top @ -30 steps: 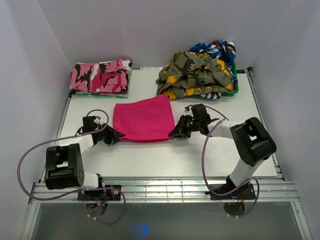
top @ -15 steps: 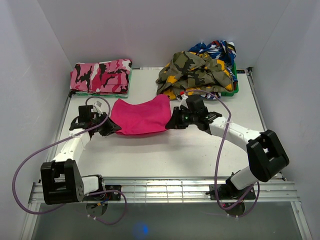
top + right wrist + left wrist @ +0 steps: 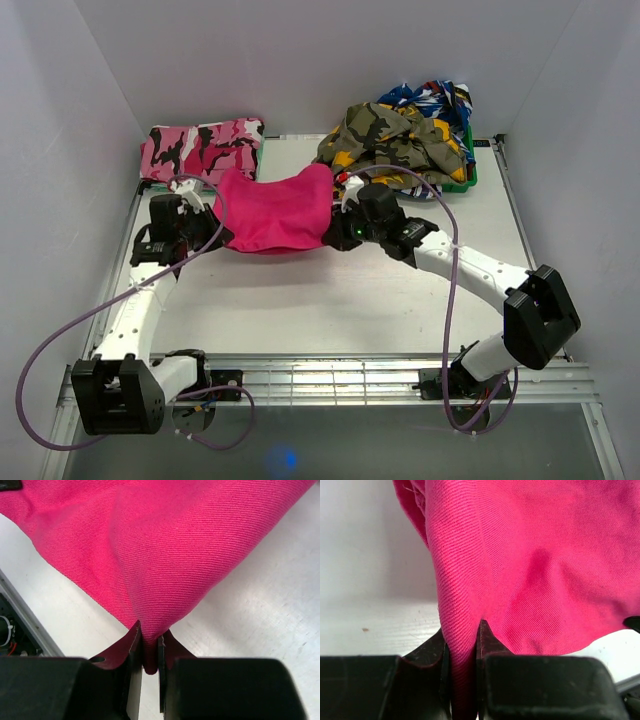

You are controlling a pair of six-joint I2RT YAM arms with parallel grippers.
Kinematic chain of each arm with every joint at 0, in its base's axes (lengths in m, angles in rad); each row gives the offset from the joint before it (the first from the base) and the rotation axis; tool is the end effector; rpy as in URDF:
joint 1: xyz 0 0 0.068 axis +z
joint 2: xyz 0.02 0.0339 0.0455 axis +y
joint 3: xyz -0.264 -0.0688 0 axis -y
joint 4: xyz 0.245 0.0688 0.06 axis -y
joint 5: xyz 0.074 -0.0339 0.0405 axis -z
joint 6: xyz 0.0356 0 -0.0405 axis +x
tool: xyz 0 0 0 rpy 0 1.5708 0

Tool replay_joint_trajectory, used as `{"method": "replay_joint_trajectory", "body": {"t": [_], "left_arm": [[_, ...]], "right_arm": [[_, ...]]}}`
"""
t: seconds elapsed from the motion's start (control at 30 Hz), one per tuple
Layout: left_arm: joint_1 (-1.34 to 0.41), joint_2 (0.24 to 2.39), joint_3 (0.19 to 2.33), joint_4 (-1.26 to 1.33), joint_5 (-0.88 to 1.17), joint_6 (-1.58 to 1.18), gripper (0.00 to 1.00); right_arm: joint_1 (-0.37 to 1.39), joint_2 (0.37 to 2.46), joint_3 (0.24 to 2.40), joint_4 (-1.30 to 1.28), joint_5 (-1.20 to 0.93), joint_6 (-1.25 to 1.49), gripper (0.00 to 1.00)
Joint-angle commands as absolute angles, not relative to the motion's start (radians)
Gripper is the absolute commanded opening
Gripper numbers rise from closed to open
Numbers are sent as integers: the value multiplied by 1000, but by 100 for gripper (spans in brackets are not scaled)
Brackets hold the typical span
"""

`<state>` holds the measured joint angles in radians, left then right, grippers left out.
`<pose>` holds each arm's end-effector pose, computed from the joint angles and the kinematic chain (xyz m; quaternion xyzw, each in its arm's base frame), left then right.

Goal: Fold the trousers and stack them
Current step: Neatly place the folded trousers to the corner

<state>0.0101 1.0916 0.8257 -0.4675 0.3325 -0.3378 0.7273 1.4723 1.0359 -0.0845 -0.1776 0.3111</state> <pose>0.2305 -0.0093 0.2692 -0.0897 0.8991 -0.2146 0.3709 0.2468 0.2281 0.2728 -0.2216 0.8342 0.3143 0.3953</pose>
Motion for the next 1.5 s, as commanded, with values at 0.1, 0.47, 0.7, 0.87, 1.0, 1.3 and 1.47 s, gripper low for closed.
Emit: {"method": "replay_joint_trajectory", "body": {"t": [0.1, 0.47, 0.7, 0.87, 1.0, 1.3, 1.47], "left_arm": [[21, 1075, 1015, -281, 201, -238, 0], [144, 1382, 1307, -78, 106, -271, 0], [296, 1613, 1465, 101, 149, -305, 0], [367, 1768, 1529, 207, 169, -357, 0], [413, 1847, 1531, 297, 178, -380, 0], [449, 1985, 1482, 483, 138, -403, 0], [453, 2075, 1492, 540, 135, -396, 0]], "right_arm": [[732, 1465, 1245, -12, -72, 118, 8], [733, 1830, 1718, 106, -106, 17, 8], [732, 2191, 2106, 187, -115, 15, 8], [742, 2385, 2233, 360, -136, 44, 8], [752, 2508, 2319, 448, -123, 54, 8], [773, 2713, 2451, 630, -38, 77, 8], [773, 2772, 2454, 657, -14, 75, 8]]}}
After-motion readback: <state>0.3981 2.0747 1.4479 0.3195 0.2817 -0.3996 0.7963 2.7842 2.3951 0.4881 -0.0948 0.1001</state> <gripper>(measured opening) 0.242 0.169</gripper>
